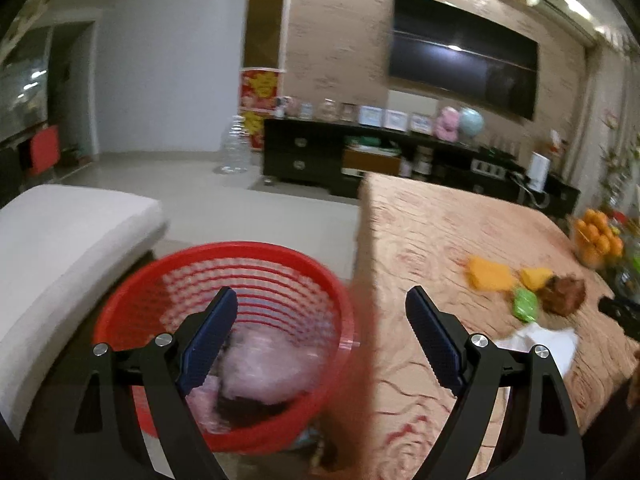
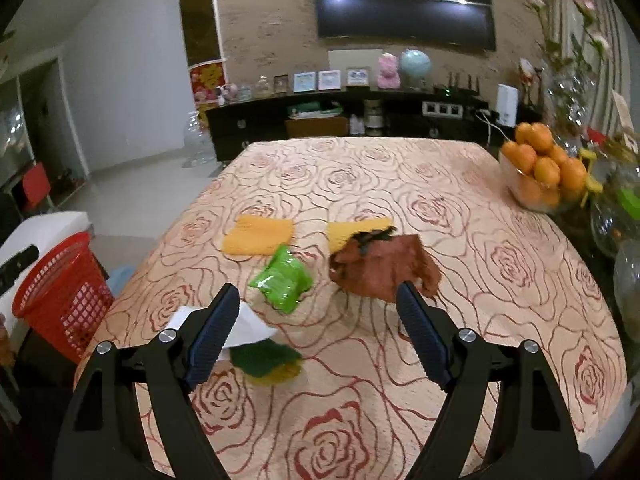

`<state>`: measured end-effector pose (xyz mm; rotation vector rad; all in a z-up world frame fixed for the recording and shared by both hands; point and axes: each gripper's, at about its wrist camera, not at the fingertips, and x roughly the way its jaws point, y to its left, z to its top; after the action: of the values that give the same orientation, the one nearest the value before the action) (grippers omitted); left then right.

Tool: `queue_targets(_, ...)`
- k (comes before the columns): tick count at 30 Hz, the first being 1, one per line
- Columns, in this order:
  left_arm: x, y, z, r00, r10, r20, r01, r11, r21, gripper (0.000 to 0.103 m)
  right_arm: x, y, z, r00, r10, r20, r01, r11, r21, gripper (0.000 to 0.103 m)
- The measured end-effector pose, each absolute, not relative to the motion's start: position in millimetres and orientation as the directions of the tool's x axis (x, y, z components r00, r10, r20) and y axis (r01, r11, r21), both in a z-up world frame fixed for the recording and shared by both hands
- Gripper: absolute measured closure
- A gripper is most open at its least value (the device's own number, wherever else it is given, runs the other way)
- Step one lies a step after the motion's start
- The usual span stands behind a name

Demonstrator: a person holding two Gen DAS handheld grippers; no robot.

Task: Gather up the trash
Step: 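Move both open tools back over the table toward the tissue and sponge, then grasp the white tissue with the left tool while the right tool grasps the green sponge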

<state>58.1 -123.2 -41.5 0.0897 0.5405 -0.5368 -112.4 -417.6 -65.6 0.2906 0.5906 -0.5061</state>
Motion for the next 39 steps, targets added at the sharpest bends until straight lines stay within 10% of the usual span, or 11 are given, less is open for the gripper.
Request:
queue_targets(30, -2, -291, -115, 0.29, -0.685, -0.669, 0.86, 0.493, -0.132, 0.02, -121, -442, -83, 0.693, -0.328, -0.643, 0.57, 0.795, 0.209, 0.024)
queue_targets(39, 11, -291, -138, 0.259, -0.639, -0.725, 0.841, 0.518, -0.156, 0.067, -117, -438, -86, 0.69, -0.317, -0.651, 0.561, 0.802, 0.203, 0.024)
